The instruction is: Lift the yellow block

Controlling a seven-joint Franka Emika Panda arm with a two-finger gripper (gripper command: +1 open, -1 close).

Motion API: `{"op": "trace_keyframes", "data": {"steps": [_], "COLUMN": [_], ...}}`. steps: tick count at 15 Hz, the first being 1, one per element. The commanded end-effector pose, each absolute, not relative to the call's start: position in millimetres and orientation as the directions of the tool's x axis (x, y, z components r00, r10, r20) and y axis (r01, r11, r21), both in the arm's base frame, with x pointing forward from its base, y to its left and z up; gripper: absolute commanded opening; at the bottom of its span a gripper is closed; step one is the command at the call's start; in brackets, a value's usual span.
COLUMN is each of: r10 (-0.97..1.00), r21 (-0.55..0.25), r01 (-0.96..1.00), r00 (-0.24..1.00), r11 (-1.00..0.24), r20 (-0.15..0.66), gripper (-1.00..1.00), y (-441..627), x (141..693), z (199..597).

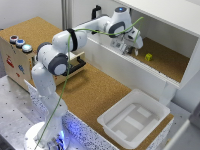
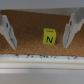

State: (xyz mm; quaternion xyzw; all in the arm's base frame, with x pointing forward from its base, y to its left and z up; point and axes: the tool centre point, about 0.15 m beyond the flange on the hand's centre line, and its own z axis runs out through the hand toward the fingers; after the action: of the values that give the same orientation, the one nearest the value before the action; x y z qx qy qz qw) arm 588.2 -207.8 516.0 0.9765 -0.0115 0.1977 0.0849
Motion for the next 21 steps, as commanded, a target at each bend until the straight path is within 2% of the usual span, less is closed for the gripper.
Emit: {"op": "trace_keyframes", "data": {"steps": [1,6,14,20,21], "r10": [0.036,0.030,0.038,0.069,0.065], "r21": [0.064,0.030,-0.006,0.014,0.011], "r01": [0.012,0.019,0.048,0.071,0.069], "r00": [0.926,0.890,0.858,0.869,0.866], "r11": [-0.998,-0.999,-0.999,-0.997,-0.998], "r20": [0.376,0.455,0.513,0.489,0.496], "gripper": [1.00,1.00,1.00,1.00,-1.00], "y": [-236.9,-240.3,-246.2,-243.0,-243.1], "x": [639.2,669.5,711.1,733.0,732.3], "z": [498.2,492.5,477.2,459.3,461.0]}}
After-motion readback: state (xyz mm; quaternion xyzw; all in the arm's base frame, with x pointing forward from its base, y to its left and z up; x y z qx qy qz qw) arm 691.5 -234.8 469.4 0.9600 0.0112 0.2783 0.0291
